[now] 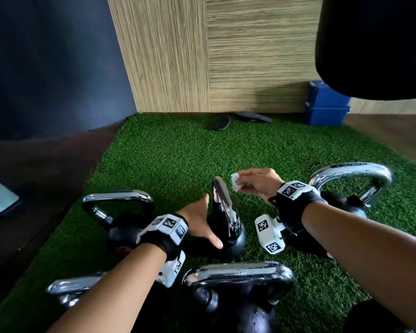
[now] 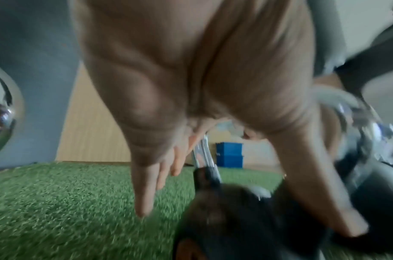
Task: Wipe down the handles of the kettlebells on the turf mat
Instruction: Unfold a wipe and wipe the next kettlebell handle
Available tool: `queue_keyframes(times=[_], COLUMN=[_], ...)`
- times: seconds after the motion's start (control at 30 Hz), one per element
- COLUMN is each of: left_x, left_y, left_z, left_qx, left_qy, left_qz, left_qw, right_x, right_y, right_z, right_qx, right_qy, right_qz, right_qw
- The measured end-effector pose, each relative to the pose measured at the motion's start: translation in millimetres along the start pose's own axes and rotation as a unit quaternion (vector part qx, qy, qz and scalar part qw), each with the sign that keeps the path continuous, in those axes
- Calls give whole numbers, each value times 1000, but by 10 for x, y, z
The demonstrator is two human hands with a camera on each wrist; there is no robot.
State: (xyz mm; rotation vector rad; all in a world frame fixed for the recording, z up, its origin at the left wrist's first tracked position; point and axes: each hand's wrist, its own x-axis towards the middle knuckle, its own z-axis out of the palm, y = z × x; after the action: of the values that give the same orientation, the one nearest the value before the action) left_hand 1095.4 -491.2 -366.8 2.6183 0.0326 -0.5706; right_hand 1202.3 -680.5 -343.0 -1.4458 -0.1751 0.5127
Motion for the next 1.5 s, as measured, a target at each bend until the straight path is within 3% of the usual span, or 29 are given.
queue_keyframes(times=[0.13, 0.27, 0.37, 0.47, 0.53, 0.6, 0.7, 0.77, 0.87, 1.07, 1.23, 1.37, 1.5], left_x=[169, 293, 310, 264, 298, 341, 361, 362, 304, 277, 309, 321, 319], left_y=[34, 10, -84, -206, -266, -276, -242, -230, -220, -182, -206, -215, -219], left_z=[391, 676, 559, 380, 380, 433, 541, 599, 638, 617, 631, 587, 486], left_qx=[54, -78, 40, 38, 20, -7, 27, -34, -53, 21, 40, 45, 23], left_qy=[-19, 114, 75, 69, 48, 41, 75, 105, 127, 118, 124, 106, 71], left_qz=[40, 10, 99, 197, 212, 209, 160, 140, 133, 122, 115, 108, 88], left_qw=[998, 990, 992, 977, 976, 977, 984, 984, 981, 985, 985, 987, 993], right_x=[38, 53, 40, 35, 42, 56, 88, 118, 150, 150, 79, 70, -19], right_y=[83, 105, 188, 304, 390, 475, 545, 545, 486, 331, 273, 37, 0], right_z=[10, 78, 102, 139, 161, 175, 184, 199, 243, 238, 238, 233, 237], right_qx=[-68, -116, -133, -135, -124, -136, -249, -293, -253, -200, -189, -315, -473], right_qy=[9, 4, 30, 57, 69, 71, 87, 100, 97, 72, 45, 39, 26], right_qz=[9, 8, -6, -8, -10, -13, -6, 6, 8, -128, -131, -208, -324], right_qw=[998, 993, 991, 989, 990, 988, 965, 951, 963, 969, 972, 925, 819])
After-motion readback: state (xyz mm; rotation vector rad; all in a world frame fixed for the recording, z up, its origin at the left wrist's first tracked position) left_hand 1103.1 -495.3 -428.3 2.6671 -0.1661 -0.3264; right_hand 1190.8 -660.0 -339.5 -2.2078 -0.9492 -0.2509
